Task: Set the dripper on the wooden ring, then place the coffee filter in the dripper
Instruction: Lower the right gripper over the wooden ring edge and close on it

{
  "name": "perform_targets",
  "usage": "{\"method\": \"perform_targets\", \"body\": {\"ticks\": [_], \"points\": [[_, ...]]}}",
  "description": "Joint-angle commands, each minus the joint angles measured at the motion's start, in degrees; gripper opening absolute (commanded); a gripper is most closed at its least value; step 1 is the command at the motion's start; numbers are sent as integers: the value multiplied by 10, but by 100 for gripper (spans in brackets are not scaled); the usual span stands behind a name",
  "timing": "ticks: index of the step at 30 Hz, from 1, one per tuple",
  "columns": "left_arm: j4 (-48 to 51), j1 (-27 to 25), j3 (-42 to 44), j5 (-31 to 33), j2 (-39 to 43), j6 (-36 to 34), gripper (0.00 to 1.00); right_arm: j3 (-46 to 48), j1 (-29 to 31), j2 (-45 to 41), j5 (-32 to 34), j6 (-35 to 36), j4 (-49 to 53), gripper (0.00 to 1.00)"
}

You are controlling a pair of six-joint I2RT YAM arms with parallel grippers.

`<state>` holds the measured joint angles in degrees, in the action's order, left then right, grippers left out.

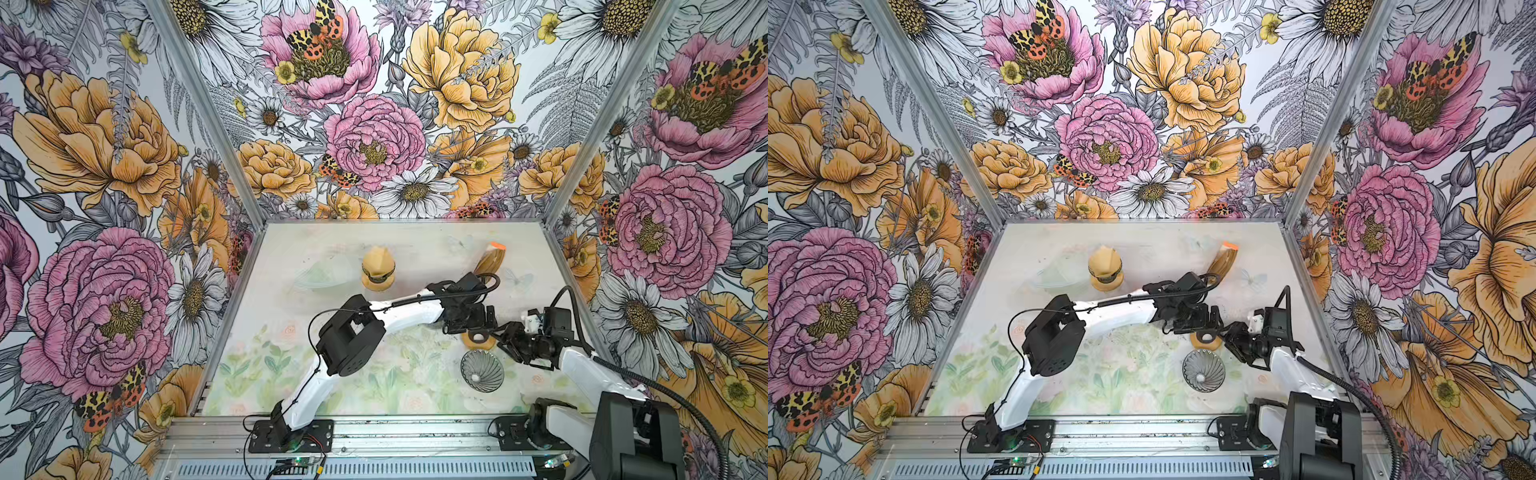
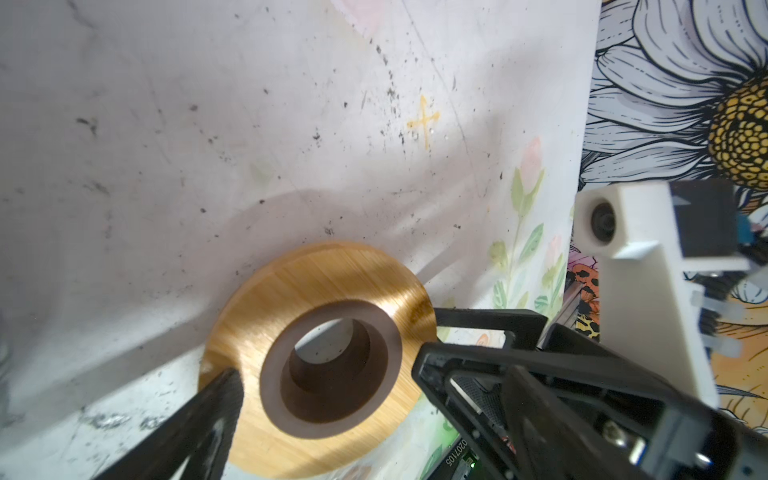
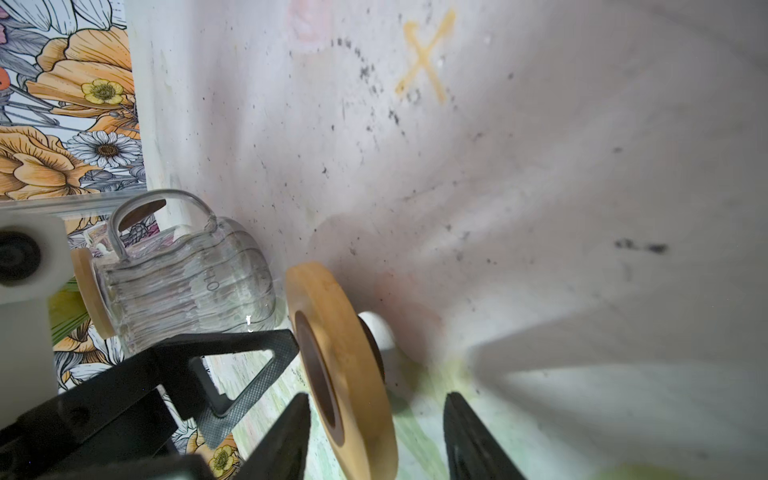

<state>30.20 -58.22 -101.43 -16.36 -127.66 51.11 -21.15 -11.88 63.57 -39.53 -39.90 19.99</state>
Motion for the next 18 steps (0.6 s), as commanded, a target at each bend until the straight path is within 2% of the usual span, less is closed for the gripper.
{"method": "perform_targets", "body": {"ticks": [1,7,18], "points": [[-4,5,2,-11,-4,7,99,-1,12,6,-12,-12,-37,50],[-3,5,-3,-14,-8,8,99,-9,34,14,-3,-25,-49,45],[-6,6,-7,-26,-12,11,99,-14,52,23,14,-35,-59,28]]}}
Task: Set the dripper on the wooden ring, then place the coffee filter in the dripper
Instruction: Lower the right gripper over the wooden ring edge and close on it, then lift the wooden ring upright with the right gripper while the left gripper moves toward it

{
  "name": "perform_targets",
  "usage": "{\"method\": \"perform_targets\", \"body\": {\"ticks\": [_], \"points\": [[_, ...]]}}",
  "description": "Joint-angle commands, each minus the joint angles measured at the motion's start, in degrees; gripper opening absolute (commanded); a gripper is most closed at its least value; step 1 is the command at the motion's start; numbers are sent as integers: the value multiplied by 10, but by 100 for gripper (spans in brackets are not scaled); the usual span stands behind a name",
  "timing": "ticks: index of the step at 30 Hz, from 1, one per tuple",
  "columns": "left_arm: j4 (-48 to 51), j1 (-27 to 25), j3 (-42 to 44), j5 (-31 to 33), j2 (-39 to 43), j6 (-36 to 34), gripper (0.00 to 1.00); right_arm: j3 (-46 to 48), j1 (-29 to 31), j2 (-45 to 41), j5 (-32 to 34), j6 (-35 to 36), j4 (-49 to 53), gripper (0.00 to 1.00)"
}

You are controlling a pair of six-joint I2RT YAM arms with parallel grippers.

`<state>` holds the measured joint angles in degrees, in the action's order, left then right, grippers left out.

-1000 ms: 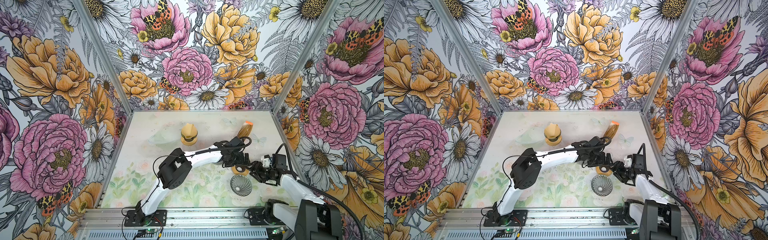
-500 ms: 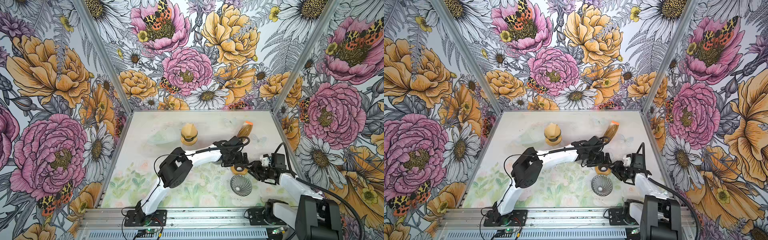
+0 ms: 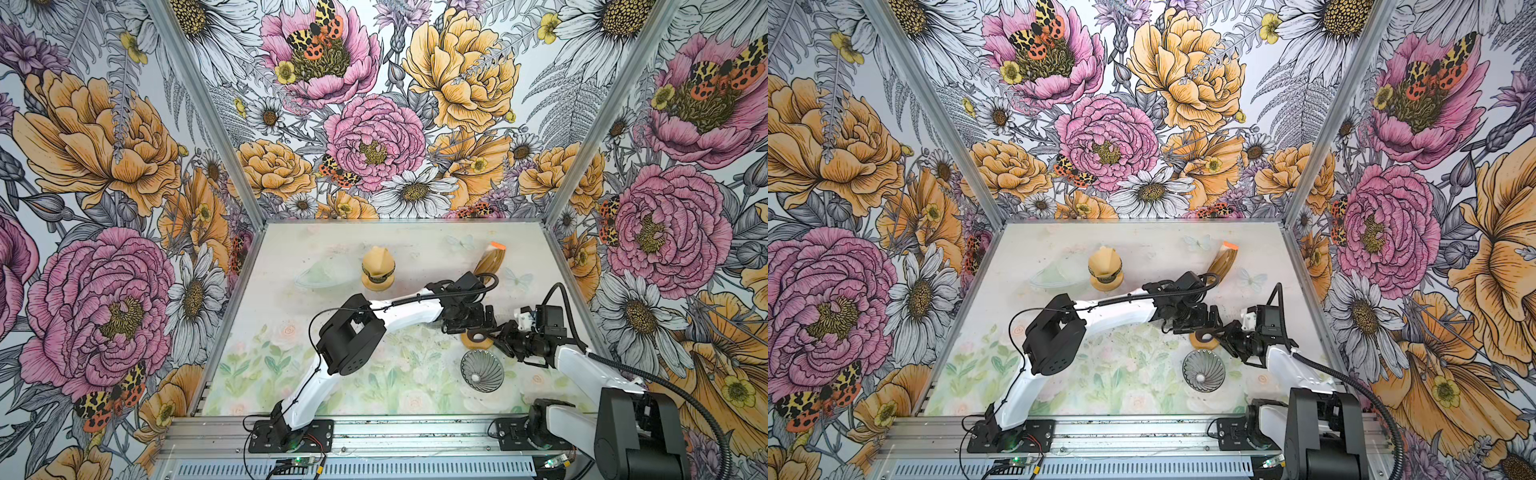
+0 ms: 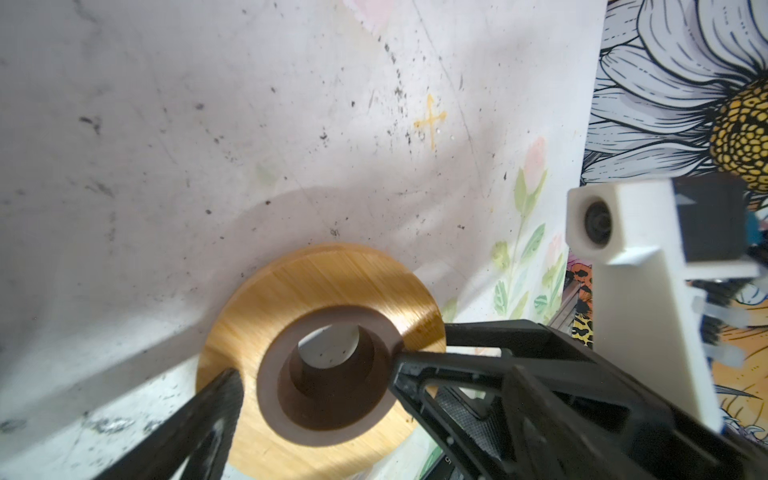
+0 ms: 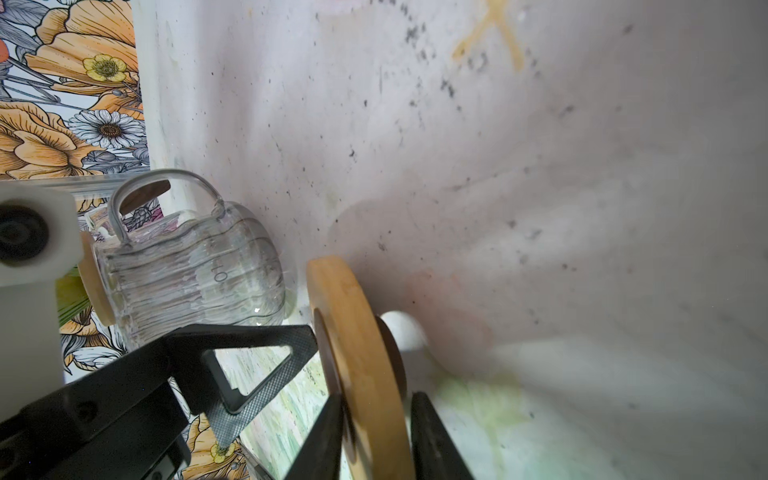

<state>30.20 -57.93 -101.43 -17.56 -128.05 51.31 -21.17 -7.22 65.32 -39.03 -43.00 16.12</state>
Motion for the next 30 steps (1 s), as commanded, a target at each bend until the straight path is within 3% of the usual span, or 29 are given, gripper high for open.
{"method": "perform_targets", "body": {"ticks": [1,16,30], "points": [[-7,4,-6,-15,-8,10,99,-14,7,7,12,-5,-21,27],[-21,11,-30,-9,44,-19,99,-31,10,-12,42,-10,4,15],[-20,35,-25,-18,181,-95,99,-138,17,-38,57,14,89,10]]}}
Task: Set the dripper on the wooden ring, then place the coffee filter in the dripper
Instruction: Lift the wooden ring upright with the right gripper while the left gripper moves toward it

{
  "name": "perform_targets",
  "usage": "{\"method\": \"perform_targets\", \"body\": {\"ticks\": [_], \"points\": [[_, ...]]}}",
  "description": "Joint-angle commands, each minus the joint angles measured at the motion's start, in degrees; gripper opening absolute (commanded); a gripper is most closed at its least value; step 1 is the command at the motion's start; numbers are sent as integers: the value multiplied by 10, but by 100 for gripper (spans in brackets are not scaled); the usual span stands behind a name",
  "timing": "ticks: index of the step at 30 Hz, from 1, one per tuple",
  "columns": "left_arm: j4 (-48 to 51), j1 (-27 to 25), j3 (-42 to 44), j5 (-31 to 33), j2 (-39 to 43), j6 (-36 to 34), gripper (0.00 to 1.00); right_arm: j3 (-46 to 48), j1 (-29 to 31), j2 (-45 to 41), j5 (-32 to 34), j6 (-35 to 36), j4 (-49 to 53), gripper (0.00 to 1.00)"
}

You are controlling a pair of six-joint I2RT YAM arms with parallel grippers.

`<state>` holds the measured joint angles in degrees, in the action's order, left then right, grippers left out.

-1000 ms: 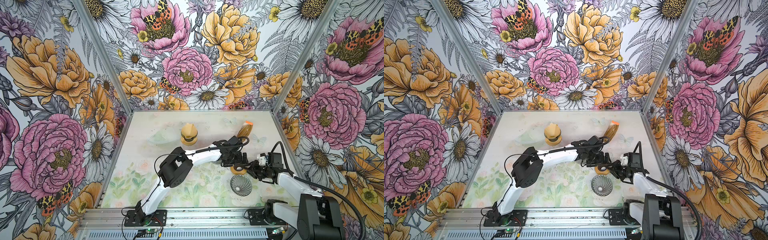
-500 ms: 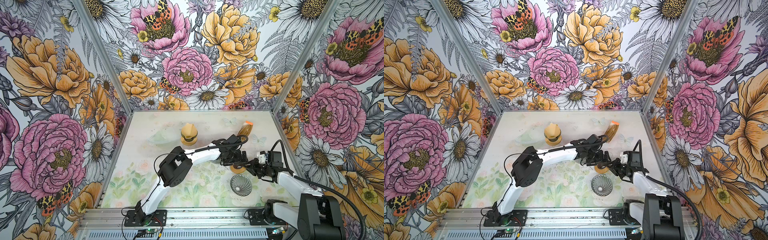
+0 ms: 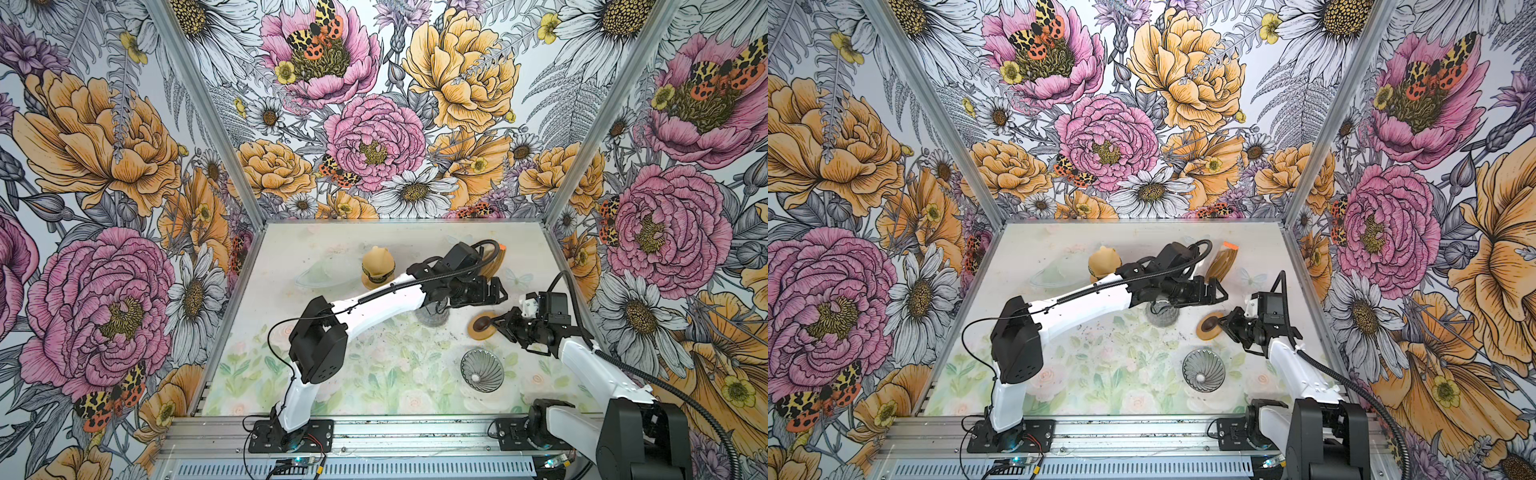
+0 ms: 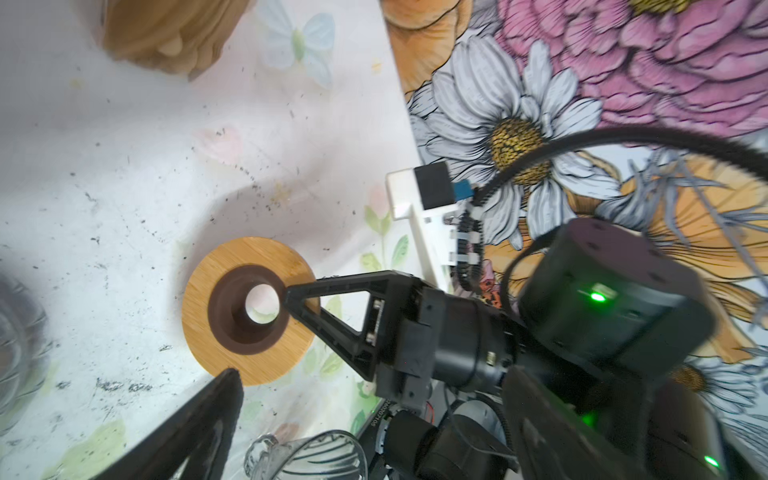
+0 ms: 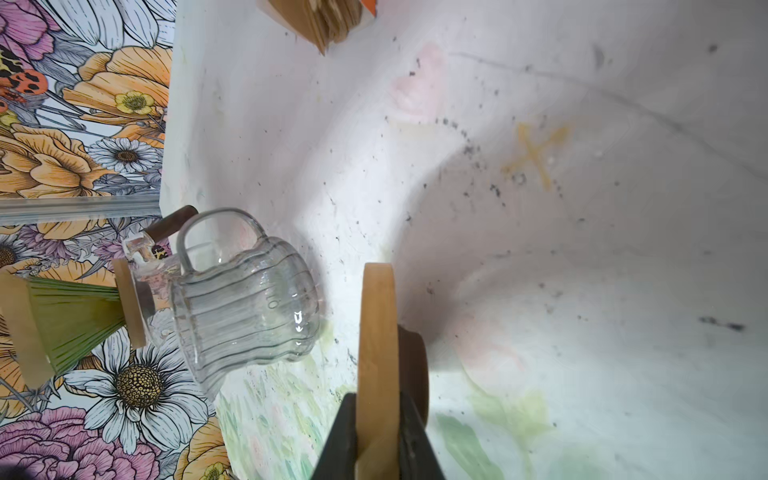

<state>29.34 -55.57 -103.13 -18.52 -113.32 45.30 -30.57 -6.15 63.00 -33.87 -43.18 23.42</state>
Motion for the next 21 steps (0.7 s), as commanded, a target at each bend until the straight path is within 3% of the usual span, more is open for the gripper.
{"method": "perform_targets", "body": {"ticks": [1,10,21], "points": [[-11,14,-2,-13,41,-38,99,-57,7,-15,2,17,21,10],[-12,49,74,0,159,-110,99,-188,53,23,-68,39,49,9],[-36,129,195,-21,278,-128,99,-264,126,73,-76,54,43,7]]}}
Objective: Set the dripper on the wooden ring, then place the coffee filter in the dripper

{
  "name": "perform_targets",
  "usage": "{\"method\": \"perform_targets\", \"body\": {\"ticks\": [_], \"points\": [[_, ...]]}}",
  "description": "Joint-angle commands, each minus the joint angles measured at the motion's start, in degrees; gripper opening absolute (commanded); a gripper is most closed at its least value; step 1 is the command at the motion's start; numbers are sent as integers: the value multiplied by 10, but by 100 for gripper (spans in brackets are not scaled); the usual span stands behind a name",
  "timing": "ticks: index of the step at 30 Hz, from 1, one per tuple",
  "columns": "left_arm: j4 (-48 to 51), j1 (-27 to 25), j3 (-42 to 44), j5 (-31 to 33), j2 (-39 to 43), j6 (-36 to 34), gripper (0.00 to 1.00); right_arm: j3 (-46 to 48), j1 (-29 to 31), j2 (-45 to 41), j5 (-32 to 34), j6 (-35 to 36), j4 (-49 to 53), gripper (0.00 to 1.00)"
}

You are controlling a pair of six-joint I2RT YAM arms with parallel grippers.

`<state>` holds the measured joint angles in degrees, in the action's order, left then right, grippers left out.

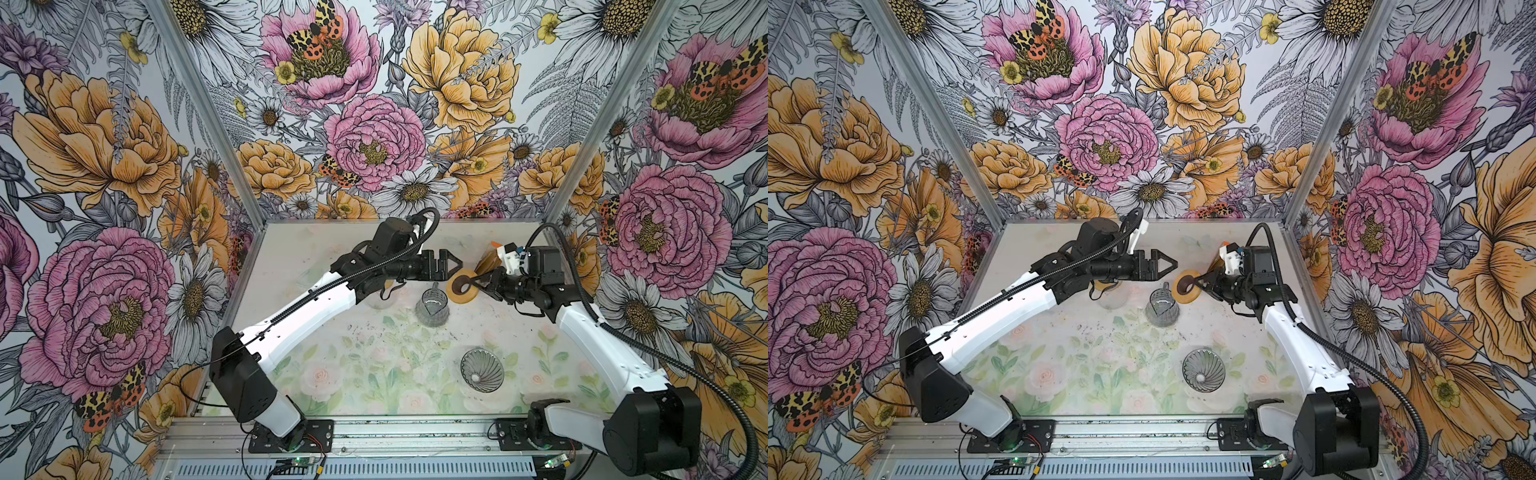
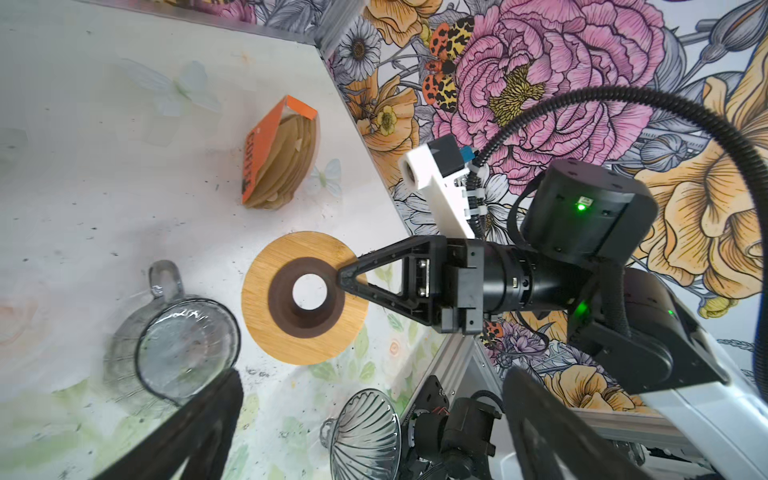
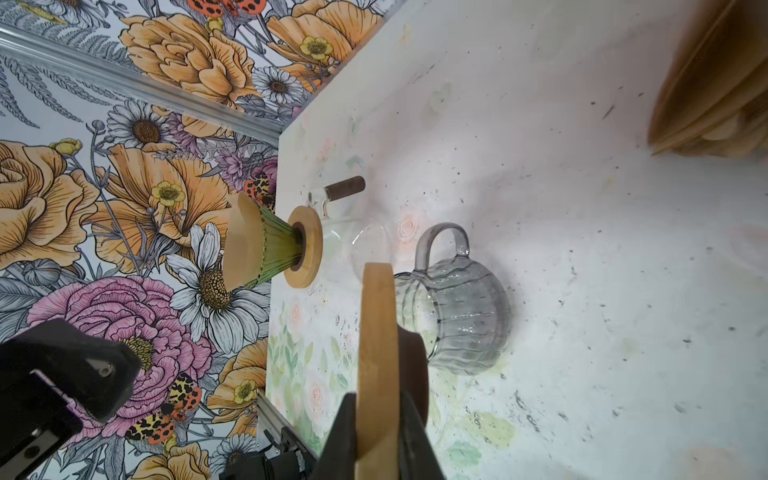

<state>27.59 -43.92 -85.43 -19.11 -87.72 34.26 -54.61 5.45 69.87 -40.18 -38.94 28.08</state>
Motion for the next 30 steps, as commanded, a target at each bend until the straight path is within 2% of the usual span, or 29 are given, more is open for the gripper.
{"method": "perform_targets", "body": {"ticks": [1,15,30], "points": [[-19,17,22,-19,26,-18,99,-22,14,5,-14,9,-8,7],[-18,27,71,-7,47,5,99,-3,55,19,-19,-49,-78,7],[-19,28,109,59,18,101,99,29,76,43,-37,-89,-141,6]]}}
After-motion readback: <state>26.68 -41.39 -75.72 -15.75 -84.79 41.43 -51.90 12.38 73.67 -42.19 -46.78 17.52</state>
